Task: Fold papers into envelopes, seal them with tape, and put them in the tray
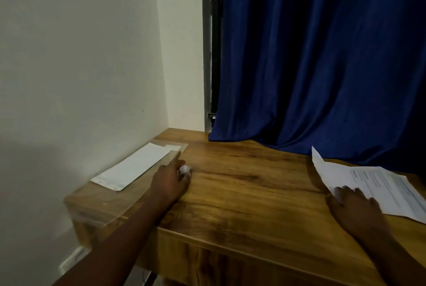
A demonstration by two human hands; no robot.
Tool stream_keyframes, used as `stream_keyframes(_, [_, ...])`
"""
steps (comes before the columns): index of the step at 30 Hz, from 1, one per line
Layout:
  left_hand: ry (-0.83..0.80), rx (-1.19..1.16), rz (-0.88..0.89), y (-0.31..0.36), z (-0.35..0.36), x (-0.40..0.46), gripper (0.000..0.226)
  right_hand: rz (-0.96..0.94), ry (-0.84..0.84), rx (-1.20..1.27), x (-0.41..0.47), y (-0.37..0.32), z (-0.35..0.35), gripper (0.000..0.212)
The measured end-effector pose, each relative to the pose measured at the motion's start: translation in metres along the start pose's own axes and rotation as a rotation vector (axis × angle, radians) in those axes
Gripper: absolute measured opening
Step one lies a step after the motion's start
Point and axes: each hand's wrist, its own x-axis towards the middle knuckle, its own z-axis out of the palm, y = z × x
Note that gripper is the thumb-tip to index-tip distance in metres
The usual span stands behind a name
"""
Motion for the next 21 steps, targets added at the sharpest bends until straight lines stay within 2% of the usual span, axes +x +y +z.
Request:
stream_keyframes(2, [-0.010, 0.030, 0.015, -0.007, 0.006, 0.002, 0.056, -0.031, 0.015, 0.048, -0.006, -0.003, -0.005, 0.046])
stream_keyframes(7, [0.021, 0.079, 0.063, -0.006, 0.007, -0.003, 0.070, -0.054, -0.011, 0.113, -0.017, -0.010, -0.016, 0.042])
stream_keyframes(11, [0.071, -0.095, 0.092, 0.007, -0.004, -0.015, 0.056, -0.110, -0.154, 0.114, -0.037, -0.019, -0.027, 0.062])
stream_keyframes(15, [0.129, -0.299, 0.135, 0.032, -0.007, -0.035, 0.038, -0.250, -0.187, 0.170, -0.078, -0.038, -0.036, 0.071])
stream_keyframes(18, [0.133, -0.435, 0.202, 0.070, -0.006, -0.055, 0.037, -0.327, -0.246, 0.167, -0.108, -0.059, -0.043, 0.070])
stream_keyframes(21, [0.028, -0.491, 0.265, 0.118, -0.005, -0.065, 0.036, -0.370, -0.282, 0.155, -0.124, -0.073, -0.047, 0.065])
